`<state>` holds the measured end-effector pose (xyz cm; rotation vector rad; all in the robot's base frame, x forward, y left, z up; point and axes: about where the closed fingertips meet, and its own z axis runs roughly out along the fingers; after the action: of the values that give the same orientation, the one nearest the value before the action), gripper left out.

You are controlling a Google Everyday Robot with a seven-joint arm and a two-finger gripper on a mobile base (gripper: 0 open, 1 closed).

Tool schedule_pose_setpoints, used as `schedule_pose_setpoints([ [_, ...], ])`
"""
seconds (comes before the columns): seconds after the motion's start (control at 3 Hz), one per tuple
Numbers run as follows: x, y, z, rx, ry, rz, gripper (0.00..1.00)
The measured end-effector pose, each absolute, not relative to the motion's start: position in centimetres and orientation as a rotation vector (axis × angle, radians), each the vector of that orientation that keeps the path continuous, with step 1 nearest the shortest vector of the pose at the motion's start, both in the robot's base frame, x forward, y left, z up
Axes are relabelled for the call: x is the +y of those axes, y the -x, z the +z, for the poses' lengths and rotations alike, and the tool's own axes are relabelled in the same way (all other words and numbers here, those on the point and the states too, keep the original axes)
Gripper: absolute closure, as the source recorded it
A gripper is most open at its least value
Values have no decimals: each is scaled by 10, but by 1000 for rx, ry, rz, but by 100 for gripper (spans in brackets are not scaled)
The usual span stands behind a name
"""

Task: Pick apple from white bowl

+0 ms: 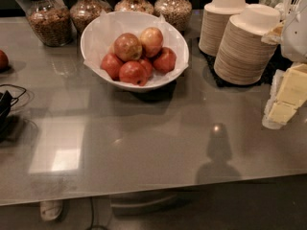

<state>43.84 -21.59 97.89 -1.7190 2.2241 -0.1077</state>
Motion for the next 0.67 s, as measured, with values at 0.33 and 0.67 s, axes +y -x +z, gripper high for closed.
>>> schedule_pose_setpoints([
  [0.33,-216,-439,979,2224,1719,-108,0],
  [0.67,-211,-445,981,2194,1723,-102,0],
])
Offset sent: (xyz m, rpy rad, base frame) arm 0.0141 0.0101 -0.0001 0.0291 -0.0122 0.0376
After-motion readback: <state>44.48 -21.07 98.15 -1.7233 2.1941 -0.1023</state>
